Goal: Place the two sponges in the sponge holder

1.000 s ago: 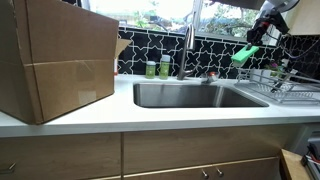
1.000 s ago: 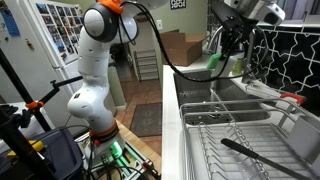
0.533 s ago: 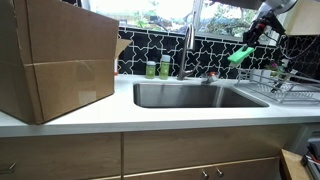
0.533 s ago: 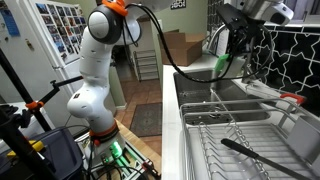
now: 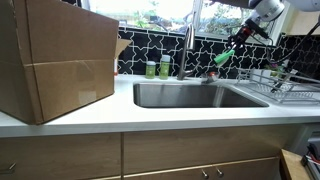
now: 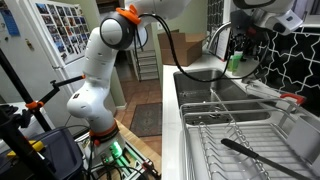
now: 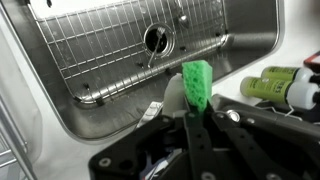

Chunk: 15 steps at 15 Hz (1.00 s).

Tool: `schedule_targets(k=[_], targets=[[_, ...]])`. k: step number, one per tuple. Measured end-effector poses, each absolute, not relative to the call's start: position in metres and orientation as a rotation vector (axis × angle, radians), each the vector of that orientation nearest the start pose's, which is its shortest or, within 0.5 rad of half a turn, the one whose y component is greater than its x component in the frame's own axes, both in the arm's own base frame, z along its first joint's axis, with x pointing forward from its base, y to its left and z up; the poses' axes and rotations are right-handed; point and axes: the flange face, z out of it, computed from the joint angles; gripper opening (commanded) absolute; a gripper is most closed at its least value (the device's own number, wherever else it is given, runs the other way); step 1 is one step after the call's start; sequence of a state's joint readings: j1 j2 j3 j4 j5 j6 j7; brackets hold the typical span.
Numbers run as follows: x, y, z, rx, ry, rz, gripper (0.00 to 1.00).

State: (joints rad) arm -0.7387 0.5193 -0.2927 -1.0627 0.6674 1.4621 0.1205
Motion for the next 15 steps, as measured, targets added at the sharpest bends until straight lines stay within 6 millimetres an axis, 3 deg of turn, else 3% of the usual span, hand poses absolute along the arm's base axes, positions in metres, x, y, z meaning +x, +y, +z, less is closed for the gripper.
schedule_targets(k=[7,11,15], targets=[[0.507,-0.533,0.511,-2.068,1.653,-0.159,0.06],[0.516,-0.542,0.493,-2.033,1.729,-0.137,0.06],[0.512,-0.555,0.484,-2.049,1.768,-0.132,0.06]])
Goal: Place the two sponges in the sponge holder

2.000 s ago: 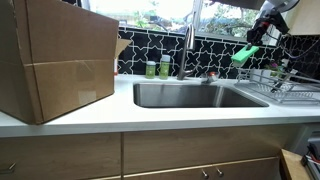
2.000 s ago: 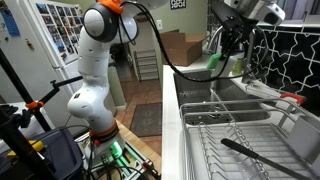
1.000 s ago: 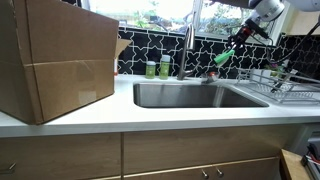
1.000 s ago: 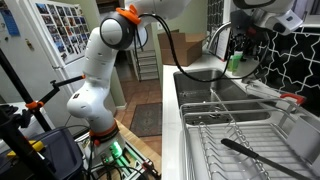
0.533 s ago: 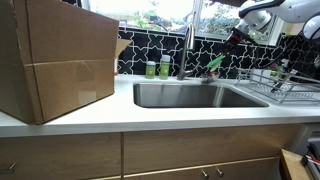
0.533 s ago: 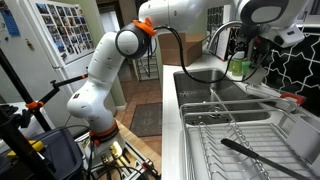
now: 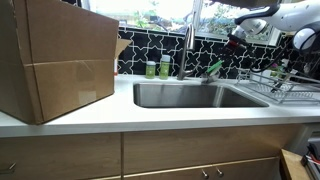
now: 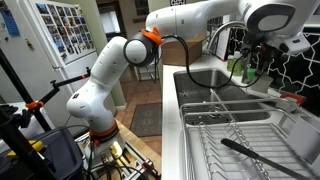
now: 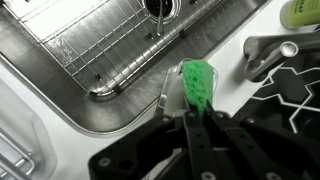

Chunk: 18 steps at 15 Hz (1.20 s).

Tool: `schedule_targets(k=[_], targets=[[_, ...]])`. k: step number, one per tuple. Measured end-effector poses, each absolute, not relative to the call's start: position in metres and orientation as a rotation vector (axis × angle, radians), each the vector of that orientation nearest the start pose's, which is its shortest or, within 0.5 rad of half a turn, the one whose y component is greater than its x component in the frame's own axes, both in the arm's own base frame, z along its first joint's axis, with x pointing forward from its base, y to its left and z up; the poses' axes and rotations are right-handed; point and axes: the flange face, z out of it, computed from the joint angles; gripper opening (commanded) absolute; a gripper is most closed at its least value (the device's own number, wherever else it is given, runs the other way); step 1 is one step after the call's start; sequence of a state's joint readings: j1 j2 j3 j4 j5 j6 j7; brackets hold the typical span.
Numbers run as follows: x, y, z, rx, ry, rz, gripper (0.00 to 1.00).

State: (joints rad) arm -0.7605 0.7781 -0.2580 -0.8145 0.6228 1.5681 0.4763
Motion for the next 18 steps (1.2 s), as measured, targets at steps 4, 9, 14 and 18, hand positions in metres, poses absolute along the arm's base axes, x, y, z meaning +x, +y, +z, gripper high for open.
schedule_targets(k=[4,9,14,18], targets=[[0.503,-0.566,0.477,-2.071,1.798,-0.122,0.06],[0.502,-0.573,0.471,-2.081,1.798,-0.124,0.06],[0.509,-0.571,0.470,-2.079,1.760,-0.143,0.06],[0.519,-0.568,0.461,-2.107,1.749,-0.132,0.06]])
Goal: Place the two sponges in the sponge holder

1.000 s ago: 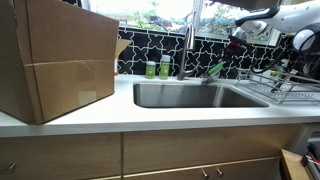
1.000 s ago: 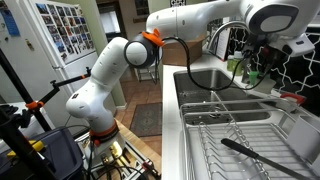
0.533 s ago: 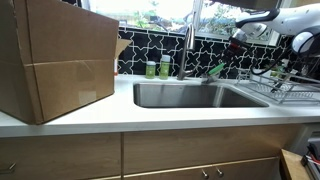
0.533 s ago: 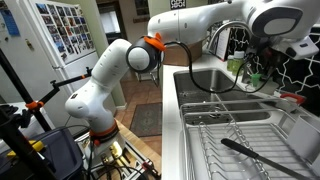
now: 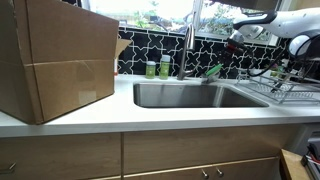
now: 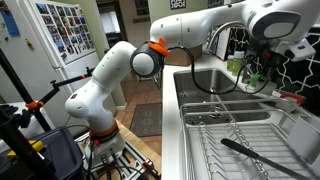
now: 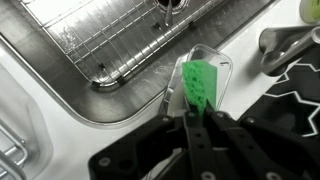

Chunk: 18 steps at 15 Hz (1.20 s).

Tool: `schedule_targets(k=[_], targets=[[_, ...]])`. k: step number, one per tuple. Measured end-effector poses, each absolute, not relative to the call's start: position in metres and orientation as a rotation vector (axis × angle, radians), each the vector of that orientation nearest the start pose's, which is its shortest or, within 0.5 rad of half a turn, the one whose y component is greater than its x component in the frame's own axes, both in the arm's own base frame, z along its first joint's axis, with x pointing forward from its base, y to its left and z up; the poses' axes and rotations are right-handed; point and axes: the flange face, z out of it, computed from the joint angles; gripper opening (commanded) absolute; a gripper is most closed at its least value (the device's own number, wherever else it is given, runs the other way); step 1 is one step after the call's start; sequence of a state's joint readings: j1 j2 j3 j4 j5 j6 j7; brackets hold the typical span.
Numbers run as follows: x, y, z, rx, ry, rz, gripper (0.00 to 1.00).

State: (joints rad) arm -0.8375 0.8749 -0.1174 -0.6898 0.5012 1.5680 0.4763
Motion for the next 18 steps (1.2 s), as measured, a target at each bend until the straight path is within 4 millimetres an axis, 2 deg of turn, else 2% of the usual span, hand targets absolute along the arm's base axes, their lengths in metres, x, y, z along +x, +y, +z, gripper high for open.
schedule_targets(k=[5,13,18], targets=[[0.525,-0.569,0.446,-2.134,1.761,-0.116,0.06],[0.533,-0.569,0.444,-2.110,1.785,-0.130,0.06],[0.536,-0.569,0.436,-2.111,1.797,-0.123,0.08]])
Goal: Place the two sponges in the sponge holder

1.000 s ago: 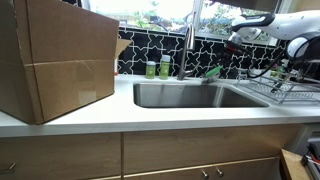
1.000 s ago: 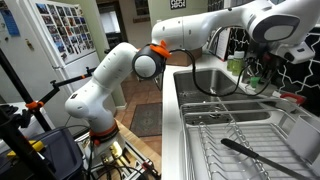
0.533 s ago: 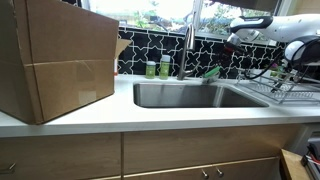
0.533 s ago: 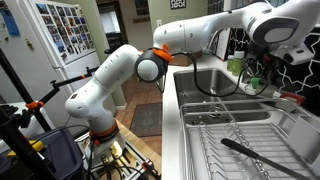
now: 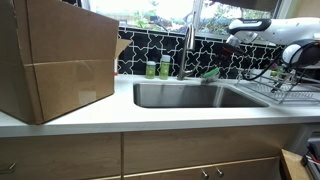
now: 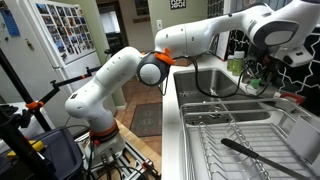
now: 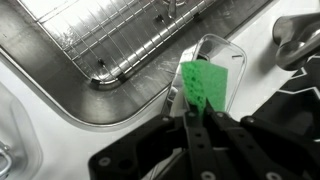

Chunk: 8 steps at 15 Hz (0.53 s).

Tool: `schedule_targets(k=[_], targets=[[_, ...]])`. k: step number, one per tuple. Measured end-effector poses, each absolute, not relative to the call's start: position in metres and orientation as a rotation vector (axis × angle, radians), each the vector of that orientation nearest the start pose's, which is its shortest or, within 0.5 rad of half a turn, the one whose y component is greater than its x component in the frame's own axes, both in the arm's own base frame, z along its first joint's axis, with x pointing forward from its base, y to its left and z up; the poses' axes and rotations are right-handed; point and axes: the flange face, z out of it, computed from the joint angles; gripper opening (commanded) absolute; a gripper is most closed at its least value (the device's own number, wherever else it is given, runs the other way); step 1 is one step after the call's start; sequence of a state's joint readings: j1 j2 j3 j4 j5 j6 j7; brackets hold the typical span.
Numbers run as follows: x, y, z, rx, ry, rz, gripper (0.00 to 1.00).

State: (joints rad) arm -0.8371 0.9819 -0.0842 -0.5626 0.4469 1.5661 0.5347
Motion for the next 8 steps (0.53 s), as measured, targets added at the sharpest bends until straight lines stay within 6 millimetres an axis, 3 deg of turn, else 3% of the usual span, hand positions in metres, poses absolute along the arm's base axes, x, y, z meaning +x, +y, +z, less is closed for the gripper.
schedule_targets(k=[1,3,6,8], targets=[[0.5368,-0.5693,0.4355,-2.109,1.799,-0.125,0.12],[0.5375,-0.5694,0.4364,-2.103,1.803,-0.131,0.31],[0.5372,-0.5707,0.4397,-2.089,1.812,-0.144,0.45],[0.5369,-0.5719,0.4389,-2.081,1.818,-0.146,0.44]])
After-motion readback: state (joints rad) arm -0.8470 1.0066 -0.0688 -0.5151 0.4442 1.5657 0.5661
